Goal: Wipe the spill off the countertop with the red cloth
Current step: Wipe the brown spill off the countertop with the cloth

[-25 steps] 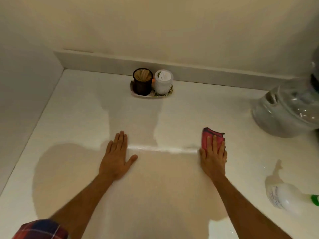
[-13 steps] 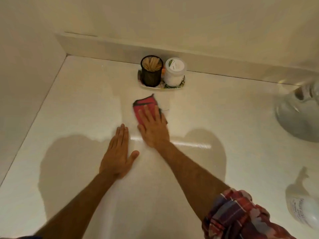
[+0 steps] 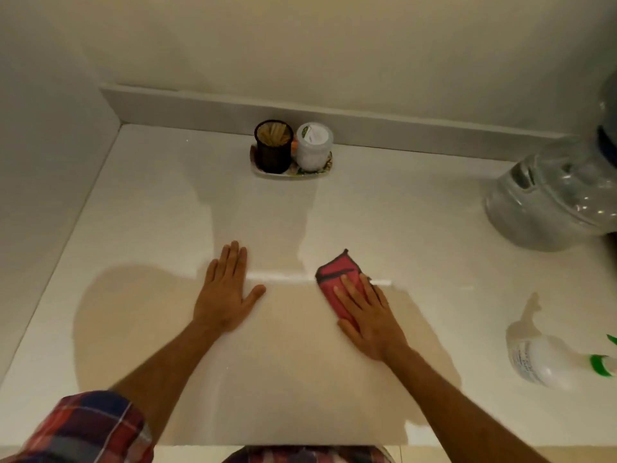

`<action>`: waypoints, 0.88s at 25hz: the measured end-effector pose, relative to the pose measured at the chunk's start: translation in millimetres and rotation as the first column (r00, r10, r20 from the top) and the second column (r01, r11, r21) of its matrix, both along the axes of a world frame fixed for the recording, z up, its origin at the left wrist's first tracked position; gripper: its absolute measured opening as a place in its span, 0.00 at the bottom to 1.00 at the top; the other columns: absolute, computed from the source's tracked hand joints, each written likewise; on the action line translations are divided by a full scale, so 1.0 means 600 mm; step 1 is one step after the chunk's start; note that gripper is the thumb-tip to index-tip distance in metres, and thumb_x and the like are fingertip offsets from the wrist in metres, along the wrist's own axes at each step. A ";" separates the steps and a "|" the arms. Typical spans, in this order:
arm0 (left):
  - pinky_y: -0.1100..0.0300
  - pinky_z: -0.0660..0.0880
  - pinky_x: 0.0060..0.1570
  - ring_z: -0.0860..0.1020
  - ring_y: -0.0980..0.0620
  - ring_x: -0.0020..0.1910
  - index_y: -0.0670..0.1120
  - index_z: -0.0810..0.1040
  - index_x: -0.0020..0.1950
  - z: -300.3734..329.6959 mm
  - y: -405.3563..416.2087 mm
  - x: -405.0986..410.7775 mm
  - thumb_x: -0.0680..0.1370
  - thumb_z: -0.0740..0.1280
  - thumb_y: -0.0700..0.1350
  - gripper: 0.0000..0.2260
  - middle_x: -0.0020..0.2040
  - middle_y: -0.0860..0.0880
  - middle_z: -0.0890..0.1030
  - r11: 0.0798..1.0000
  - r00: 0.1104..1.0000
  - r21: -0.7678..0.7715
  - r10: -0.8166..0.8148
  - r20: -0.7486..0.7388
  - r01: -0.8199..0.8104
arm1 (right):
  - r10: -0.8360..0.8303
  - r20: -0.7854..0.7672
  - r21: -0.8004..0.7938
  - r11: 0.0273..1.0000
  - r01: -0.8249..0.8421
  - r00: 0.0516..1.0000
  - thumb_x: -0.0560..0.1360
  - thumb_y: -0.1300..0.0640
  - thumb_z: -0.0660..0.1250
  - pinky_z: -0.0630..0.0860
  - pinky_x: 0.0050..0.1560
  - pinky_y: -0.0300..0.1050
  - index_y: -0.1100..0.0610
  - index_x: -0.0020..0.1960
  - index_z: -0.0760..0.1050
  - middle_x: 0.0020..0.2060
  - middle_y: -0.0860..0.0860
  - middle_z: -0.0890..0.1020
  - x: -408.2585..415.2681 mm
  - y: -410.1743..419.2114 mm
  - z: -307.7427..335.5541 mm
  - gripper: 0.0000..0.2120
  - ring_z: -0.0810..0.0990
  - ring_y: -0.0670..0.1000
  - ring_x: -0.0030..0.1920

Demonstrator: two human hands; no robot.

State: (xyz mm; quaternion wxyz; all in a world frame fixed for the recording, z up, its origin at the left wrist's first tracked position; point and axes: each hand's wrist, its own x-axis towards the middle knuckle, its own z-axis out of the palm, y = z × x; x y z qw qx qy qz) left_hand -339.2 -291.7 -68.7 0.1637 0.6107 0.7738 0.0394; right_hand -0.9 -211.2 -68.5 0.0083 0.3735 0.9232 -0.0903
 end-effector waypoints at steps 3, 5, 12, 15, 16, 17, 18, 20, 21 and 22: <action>0.47 0.45 0.80 0.39 0.48 0.81 0.46 0.39 0.81 -0.004 0.000 -0.001 0.78 0.46 0.68 0.40 0.83 0.46 0.39 1.000 1.000 0.005 0.006 -0.010 -0.006 | -0.192 0.024 -0.001 0.981 0.192 0.981 0.80 0.41 0.51 0.57 0.75 0.64 0.47 0.81 0.49 0.81 0.50 0.52 -0.010 0.078 -0.003 0.31 0.48 0.60 0.80; 0.48 0.45 0.80 0.40 0.48 0.82 0.45 0.39 0.81 -0.005 0.002 -0.002 0.78 0.46 0.68 0.40 0.83 0.46 0.40 1.000 1.000 0.006 0.009 0.003 -0.009 | -0.323 0.004 0.012 0.946 0.323 0.946 0.80 0.41 0.50 0.56 0.76 0.63 0.51 0.80 0.53 0.80 0.53 0.56 -0.064 0.127 -0.010 0.31 0.52 0.63 0.79; 0.49 0.44 0.79 0.41 0.49 0.82 0.44 0.38 0.81 0.003 0.013 0.009 0.78 0.47 0.68 0.41 0.83 0.45 0.42 0.997 0.996 0.068 0.024 0.084 -0.030 | -0.120 -0.114 -0.074 0.991 0.112 0.986 0.80 0.42 0.52 0.55 0.76 0.65 0.51 0.78 0.61 0.78 0.53 0.63 -0.302 0.132 0.002 0.29 0.55 0.65 0.79; 0.51 0.44 0.79 0.42 0.48 0.82 0.43 0.40 0.81 0.018 0.018 0.017 0.78 0.47 0.68 0.41 0.83 0.44 0.43 0.983 0.984 0.163 0.057 0.169 -0.085 | 0.110 -0.175 -0.070 0.990 -0.124 0.978 0.80 0.43 0.52 0.52 0.76 0.63 0.49 0.77 0.63 0.78 0.50 0.63 -0.328 0.062 0.015 0.27 0.54 0.62 0.79; 0.52 0.44 0.80 0.42 0.48 0.82 0.43 0.40 0.81 0.039 0.005 0.036 0.78 0.47 0.68 0.41 0.83 0.44 0.43 0.976 0.985 0.208 0.020 0.173 -0.057 | 0.129 -0.183 -0.046 0.989 -0.139 0.975 0.80 0.43 0.52 0.49 0.76 0.62 0.48 0.78 0.62 0.79 0.49 0.62 -0.296 0.029 0.038 0.27 0.53 0.61 0.80; 0.52 0.44 0.80 0.42 0.48 0.82 0.43 0.40 0.81 0.031 0.005 0.025 0.77 0.46 0.69 0.42 0.83 0.44 0.43 0.982 0.982 0.181 0.018 0.186 -0.053 | 0.155 -0.192 -0.061 0.984 -0.169 0.969 0.80 0.43 0.52 0.49 0.76 0.61 0.48 0.77 0.62 0.79 0.48 0.62 -0.291 0.018 0.033 0.27 0.53 0.60 0.80; 0.52 0.43 0.80 0.42 0.48 0.82 0.43 0.39 0.81 0.027 0.005 0.017 0.77 0.44 0.71 0.43 0.83 0.44 0.42 0.987 0.982 0.152 0.028 0.186 -0.057 | 0.175 -0.205 -0.066 0.979 -0.192 0.963 0.80 0.43 0.53 0.49 0.76 0.61 0.48 0.77 0.63 0.78 0.49 0.63 -0.277 0.008 0.029 0.27 0.54 0.61 0.80; 0.51 0.42 0.80 0.41 0.49 0.82 0.44 0.37 0.81 0.009 -0.006 0.004 0.76 0.42 0.72 0.44 0.82 0.45 0.41 0.995 0.989 0.089 0.031 0.144 -0.044 | 0.218 -0.153 -0.075 0.970 -0.231 0.964 0.80 0.42 0.54 0.50 0.76 0.61 0.47 0.77 0.62 0.78 0.49 0.63 -0.231 -0.020 0.007 0.27 0.54 0.62 0.79; 0.51 0.42 0.80 0.40 0.49 0.81 0.44 0.36 0.80 0.000 -0.006 -0.007 0.75 0.41 0.73 0.44 0.82 0.45 0.40 0.998 0.990 0.043 0.032 0.135 -0.038 | 0.214 -0.139 -0.095 0.969 -0.228 0.967 0.79 0.43 0.55 0.51 0.76 0.61 0.47 0.77 0.62 0.79 0.49 0.63 -0.210 -0.023 -0.006 0.27 0.55 0.62 0.79; 0.50 0.42 0.80 0.39 0.48 0.81 0.44 0.35 0.80 -0.005 -0.005 -0.017 0.74 0.40 0.74 0.46 0.82 0.45 0.39 0.999 0.990 -0.004 0.032 0.140 -0.031 | 0.194 -0.133 -0.120 0.970 -0.210 0.972 0.79 0.43 0.56 0.54 0.75 0.62 0.47 0.77 0.63 0.78 0.49 0.64 -0.186 -0.021 -0.013 0.27 0.57 0.63 0.79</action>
